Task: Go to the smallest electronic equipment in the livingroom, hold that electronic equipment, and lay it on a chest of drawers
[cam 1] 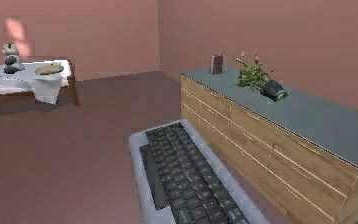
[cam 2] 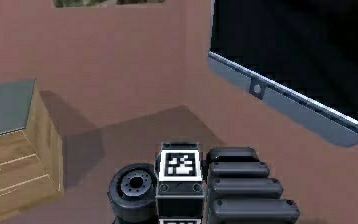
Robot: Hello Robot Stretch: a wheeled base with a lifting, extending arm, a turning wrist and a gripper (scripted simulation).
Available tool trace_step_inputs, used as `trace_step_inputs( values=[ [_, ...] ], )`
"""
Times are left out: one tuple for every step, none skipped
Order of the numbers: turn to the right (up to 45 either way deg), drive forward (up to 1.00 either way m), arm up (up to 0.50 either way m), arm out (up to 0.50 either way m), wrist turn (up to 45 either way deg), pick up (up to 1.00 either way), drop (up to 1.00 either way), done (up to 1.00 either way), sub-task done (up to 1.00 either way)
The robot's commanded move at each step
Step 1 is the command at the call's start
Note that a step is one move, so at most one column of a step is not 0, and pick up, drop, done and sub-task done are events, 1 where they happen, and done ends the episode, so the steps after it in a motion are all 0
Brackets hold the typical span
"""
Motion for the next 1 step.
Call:
trace_step_inputs(
  values=[
    [3.0, 0.0, 0.0, 0.0, 0.0, 0.0, 0.0, 0.0, 0.0]
  ],
)
